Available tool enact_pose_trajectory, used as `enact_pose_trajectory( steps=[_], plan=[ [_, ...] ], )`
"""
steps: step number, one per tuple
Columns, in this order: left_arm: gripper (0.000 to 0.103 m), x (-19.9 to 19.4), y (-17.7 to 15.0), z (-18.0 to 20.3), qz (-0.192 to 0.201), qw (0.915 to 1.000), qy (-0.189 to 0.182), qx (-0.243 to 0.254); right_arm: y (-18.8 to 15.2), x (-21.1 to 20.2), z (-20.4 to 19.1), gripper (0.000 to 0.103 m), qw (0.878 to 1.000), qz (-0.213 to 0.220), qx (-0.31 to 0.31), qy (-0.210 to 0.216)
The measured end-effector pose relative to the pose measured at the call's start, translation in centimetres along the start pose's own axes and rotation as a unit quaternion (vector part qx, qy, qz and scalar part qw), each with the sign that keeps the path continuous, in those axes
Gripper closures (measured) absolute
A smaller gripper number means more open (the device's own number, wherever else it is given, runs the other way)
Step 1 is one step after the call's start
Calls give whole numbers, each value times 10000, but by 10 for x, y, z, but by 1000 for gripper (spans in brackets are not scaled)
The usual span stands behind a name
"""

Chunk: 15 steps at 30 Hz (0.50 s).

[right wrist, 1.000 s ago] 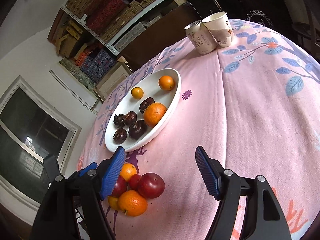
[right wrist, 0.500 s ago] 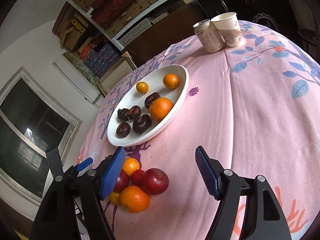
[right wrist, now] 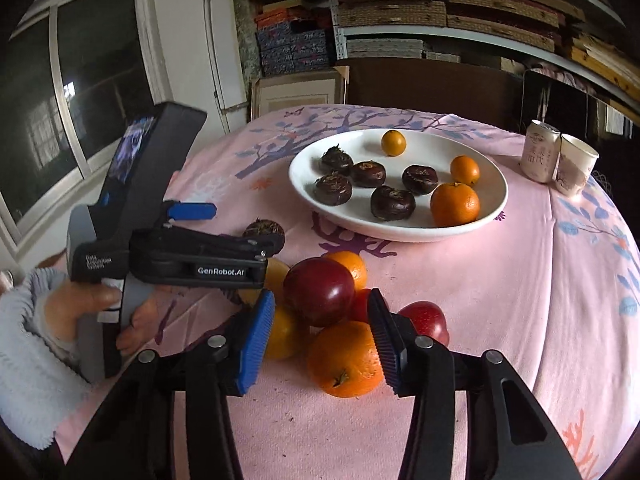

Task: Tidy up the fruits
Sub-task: 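Grasp the last dark fruit with the left tool while the right tool grasps a red plum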

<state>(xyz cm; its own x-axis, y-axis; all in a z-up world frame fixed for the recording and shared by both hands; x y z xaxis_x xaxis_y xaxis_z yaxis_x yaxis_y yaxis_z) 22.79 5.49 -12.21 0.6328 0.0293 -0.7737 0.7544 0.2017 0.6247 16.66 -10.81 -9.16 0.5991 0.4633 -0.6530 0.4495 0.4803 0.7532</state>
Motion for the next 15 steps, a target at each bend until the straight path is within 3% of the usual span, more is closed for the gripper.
enact_pose_trajectory(
  steps=[9,11,13,15],
  plan=[
    [4,-2,-1,0,19,10000,-3,18,5,11,4,64,9999,-37,127,16],
    [10,-4,-2,3,49,9999,-52,76,5,12,5,64,9999,-26,164,41],
    [27,-6,-2,6,27,9997,-239,80,5,11,5,65,9998,-16,177,51],
    [31,-4,-3,7,-27,9994,-340,72,4,11,5,65,9998,-13,189,53]
  ],
)
Point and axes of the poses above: each gripper's, at about its wrist camera, not at the fingertips, and x roughly the way its jaws point, z to its right, y to its top, the point moved 6 cm from there along x, roughly the way its jaws point, and after that the axes turned 14 degrees about -x, right-handed, at the moved point
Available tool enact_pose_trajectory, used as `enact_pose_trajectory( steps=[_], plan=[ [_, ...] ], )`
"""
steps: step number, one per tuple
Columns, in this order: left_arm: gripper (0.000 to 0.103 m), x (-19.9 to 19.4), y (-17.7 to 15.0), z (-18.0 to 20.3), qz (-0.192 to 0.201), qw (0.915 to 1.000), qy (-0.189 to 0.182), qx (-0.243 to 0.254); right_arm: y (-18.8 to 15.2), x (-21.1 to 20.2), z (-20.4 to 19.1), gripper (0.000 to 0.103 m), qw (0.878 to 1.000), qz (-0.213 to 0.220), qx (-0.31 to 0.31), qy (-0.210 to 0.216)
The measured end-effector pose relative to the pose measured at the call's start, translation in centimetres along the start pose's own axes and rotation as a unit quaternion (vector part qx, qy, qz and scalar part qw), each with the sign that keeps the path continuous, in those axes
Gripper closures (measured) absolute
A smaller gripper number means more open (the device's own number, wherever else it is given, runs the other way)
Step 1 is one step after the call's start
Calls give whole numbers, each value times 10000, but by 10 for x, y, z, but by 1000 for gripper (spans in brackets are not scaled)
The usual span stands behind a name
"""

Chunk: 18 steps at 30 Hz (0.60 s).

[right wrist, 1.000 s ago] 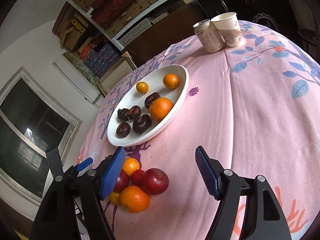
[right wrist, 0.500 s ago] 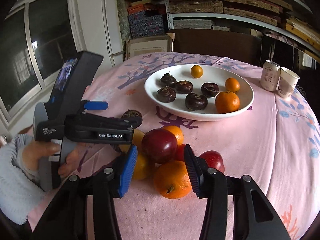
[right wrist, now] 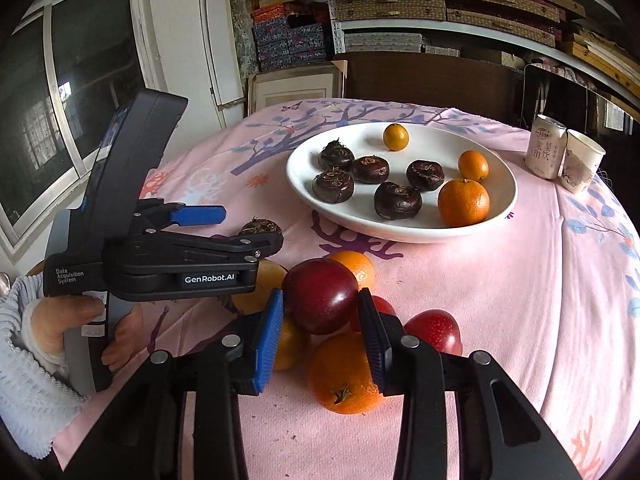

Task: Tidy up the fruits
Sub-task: 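Grasp the last dark fruit with the left tool while the right tool grasps a red plum, then lower the dark fruit and plum onto the plate and open both tools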

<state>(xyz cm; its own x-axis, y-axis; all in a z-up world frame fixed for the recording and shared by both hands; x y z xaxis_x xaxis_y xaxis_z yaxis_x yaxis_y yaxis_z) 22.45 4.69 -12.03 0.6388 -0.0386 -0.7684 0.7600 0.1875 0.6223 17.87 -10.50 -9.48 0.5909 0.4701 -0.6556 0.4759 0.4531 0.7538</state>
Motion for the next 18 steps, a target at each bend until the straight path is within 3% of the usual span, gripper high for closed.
enact_pose_trajectory(
  steps=[5,18],
  plan=[
    [60,1,-2,3,-131,9996,-263,-54,-1,-3,4,65,9999,20,100,17],
    [60,-18,9,-9,251,9987,-253,-362,-2,-14,26,65,9983,233,533,-36]
  ],
)
Point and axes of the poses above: each gripper's, at about its wrist camera, not at the fingertips, and x roughly the way its jaws point, z to its right, y to its top, the point moved 6 cm from there along x, roughly the way its jaws point, and after that the axes turned 14 degrees about -x, right-handed, at the moved point
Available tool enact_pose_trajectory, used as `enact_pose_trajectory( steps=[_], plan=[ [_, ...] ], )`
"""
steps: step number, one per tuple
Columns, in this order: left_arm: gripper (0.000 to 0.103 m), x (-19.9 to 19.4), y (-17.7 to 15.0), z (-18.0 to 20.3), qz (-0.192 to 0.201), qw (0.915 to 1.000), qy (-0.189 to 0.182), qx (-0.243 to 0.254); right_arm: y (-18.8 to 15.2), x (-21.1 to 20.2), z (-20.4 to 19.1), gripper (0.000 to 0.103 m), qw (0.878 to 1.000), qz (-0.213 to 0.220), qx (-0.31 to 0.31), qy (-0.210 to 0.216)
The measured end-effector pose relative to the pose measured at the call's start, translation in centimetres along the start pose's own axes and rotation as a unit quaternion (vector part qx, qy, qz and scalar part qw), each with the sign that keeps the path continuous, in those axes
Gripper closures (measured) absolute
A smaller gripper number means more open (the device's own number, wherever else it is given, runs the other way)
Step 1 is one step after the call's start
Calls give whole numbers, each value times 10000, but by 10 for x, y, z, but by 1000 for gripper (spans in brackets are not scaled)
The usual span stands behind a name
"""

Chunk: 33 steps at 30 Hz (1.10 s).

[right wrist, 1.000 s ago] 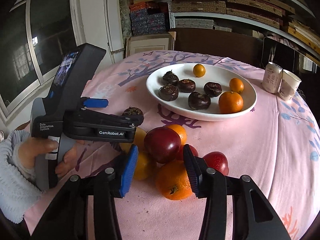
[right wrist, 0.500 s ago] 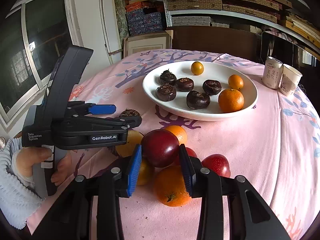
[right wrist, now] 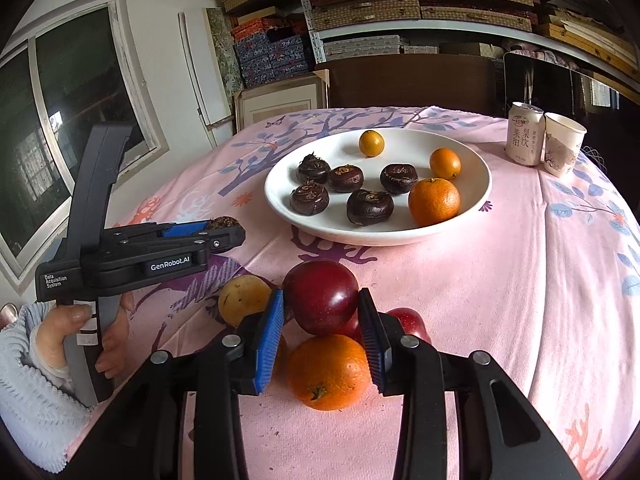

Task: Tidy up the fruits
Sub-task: 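Lower the dark fruit and plum onto the plate and open both tools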

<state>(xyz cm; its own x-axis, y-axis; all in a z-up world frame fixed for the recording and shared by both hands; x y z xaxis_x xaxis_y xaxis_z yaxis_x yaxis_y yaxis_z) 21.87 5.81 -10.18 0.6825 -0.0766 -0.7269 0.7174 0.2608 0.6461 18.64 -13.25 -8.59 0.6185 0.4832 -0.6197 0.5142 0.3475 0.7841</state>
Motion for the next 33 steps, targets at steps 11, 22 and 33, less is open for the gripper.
enact_pose_trajectory(
  steps=[11,22,33],
  plan=[
    [60,-4,48,39,214,9991,-159,341,35,-11,60,65,9946,295,969,222],
    [60,66,112,69,100,9994,-71,320,100,67,115,65,9890,101,1442,314],
    [55,109,118,59,-220,9995,-119,205,108,129,132,59,9877,-289,1514,279]
  ],
)
Point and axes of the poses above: each gripper's, at about its wrist camera, not at the fingertips, and x roughly the way its jaws point, z to its right, y to its top, the point moved 6 cm from there along x, roughly the way its jaws point, and after that the axes turned 14 degrees about -x, right-handed, at the moved point
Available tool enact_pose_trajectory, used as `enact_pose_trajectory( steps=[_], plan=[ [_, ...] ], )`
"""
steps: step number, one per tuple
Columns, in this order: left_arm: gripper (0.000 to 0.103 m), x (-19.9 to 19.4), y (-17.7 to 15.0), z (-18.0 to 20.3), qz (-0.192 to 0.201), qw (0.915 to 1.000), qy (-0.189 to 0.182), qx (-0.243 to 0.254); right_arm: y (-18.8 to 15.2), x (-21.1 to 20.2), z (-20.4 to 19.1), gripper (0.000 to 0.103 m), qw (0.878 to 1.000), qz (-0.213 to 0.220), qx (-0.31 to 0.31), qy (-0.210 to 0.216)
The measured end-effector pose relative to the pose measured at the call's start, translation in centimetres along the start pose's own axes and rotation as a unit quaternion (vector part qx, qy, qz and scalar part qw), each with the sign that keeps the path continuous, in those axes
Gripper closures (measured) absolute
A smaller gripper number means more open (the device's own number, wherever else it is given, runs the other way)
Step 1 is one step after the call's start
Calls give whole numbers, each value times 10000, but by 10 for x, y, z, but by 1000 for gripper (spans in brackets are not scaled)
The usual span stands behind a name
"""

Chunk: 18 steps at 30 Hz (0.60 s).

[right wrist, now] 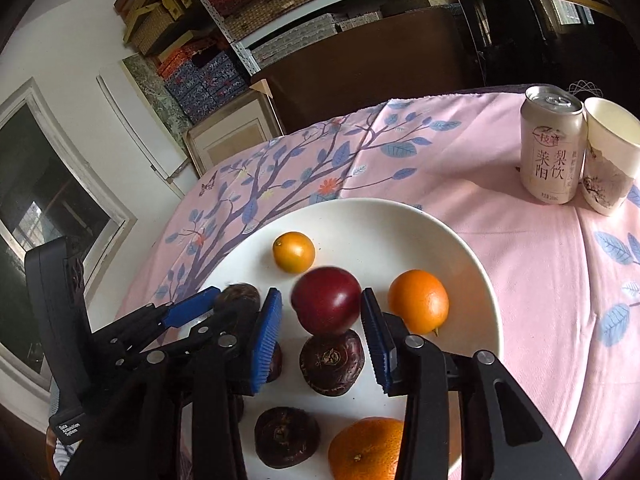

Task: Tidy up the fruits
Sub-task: 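Lower the dark fruit and plum onto the plate and open both tools, then move both tools back toward the oranges and plums on the cloth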

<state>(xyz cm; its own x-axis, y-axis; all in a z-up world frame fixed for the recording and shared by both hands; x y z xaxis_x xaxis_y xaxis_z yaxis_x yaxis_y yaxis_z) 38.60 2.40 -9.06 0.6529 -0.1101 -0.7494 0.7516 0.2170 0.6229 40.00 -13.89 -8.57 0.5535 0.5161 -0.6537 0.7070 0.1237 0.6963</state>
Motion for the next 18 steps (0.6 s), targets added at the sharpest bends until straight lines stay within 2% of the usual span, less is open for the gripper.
enact_pose_trajectory(
  steps=[3,5,9,13,18],
  plan=[
    [54,-7,1,-2,-27,9997,-197,-157,2,-16,0,59,9999,145,-31,-71],
    [54,-14,1,-2,42,9997,-175,-146,2,-32,-5,58,9995,217,-140,-190],
    [53,-34,-6,-1,177,9998,-89,-102,-9,-63,-22,49,9981,384,-375,-311],
    [50,-60,-27,-1,308,9995,-91,31,-36,-89,-34,47,9968,526,-477,-357],
    [48,-87,-72,-8,258,9996,-112,102,-83,-105,-29,47,9982,521,-186,-242]
  ],
)
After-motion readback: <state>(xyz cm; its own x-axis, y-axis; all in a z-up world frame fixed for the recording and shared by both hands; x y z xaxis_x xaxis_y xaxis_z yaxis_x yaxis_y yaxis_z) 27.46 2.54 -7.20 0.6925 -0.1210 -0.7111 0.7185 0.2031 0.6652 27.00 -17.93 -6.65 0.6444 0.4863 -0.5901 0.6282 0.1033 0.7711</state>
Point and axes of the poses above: each gripper's, at about its wrist camera, not at the fingertips, and x roughly the way its jaws point, z to its right, y to its top, the point moved 6 cm from there along x, roughly the way its jaws point, and after that the axes turned 14 degrees about -x, right-handed, at the moved point
